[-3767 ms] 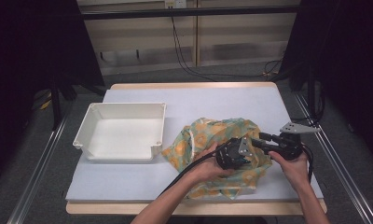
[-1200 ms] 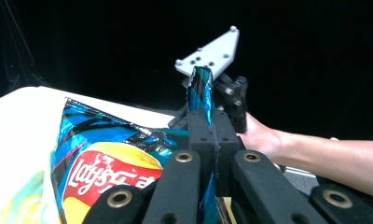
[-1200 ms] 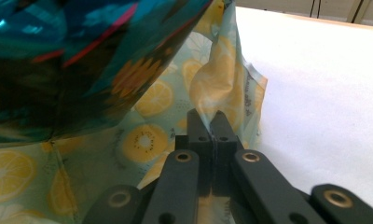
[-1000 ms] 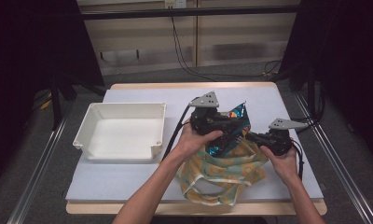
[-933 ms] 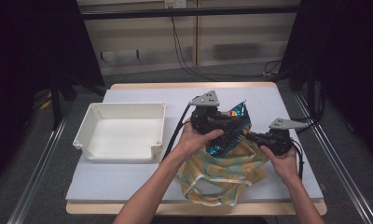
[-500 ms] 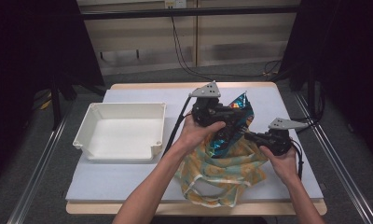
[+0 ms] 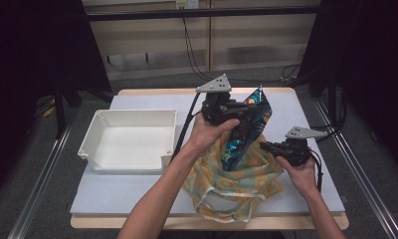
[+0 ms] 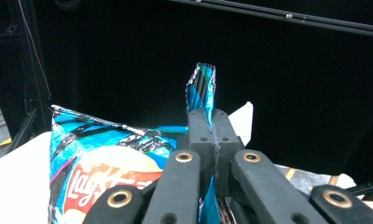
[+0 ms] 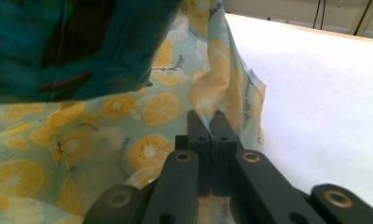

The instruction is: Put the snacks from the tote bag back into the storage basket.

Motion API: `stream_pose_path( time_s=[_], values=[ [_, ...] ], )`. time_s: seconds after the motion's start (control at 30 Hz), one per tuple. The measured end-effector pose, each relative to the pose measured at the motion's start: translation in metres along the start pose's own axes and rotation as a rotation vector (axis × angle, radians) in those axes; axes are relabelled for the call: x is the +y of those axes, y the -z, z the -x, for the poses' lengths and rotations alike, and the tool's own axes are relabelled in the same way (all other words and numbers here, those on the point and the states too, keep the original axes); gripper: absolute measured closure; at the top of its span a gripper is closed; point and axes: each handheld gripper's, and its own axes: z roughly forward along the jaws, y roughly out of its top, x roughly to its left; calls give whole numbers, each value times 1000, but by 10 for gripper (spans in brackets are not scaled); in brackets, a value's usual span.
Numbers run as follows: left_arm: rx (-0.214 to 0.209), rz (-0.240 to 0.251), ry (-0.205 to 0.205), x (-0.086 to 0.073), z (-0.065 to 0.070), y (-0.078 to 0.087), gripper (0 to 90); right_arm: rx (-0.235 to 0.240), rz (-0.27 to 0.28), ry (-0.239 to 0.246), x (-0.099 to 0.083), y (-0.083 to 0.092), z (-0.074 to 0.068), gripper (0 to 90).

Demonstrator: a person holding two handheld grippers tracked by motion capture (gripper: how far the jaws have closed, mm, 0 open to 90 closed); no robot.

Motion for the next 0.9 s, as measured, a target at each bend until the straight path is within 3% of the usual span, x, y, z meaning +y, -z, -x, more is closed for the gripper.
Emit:
stream_pose_path(
  time_s=[0.5,0.73,0.9],
  values=[
    [4,76,-35,37,9,18,900,-7,5,6,0,0,-2,896],
    [35,83,-36,35,7,45,900,-47,11,-2,0,6,3,889],
    [78,112,-47,45,4,69,900,-44,7,-2,-3,6,4,837]
  ],
)
